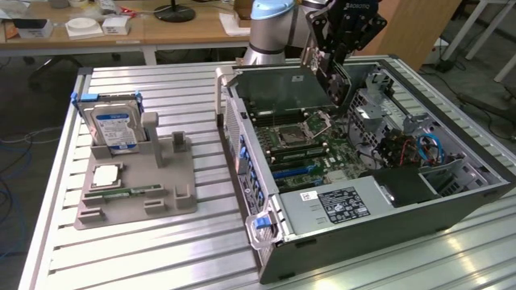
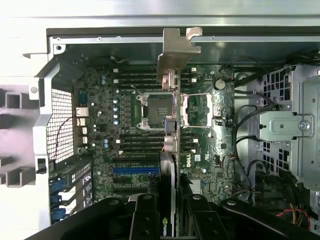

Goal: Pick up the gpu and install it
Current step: 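Pick up the gpu and move the gpu toward the slot, then insert the gpu into the slot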

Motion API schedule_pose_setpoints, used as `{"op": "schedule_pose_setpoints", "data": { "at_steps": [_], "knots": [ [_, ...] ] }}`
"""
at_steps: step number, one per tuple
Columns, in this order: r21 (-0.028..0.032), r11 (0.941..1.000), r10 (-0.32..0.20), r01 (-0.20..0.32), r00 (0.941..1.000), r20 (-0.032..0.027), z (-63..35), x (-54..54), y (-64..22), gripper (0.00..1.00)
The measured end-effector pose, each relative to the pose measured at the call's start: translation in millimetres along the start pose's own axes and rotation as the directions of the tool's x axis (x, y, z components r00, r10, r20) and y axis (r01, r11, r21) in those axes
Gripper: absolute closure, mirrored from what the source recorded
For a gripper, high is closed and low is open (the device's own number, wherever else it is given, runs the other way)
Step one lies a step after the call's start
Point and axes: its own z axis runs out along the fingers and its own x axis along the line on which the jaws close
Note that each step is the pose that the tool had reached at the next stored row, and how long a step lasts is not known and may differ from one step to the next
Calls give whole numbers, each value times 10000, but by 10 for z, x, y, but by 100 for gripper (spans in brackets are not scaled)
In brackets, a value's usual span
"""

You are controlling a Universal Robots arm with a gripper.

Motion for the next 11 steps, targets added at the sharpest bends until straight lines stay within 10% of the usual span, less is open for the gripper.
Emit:
{"op": "schedule_pose_setpoints", "data": {
  "at_steps": [11],
  "knots": [
    [-3, 9977, -679, 679, 9977, -22, 0, 1, 0, 73]
  ]
}}
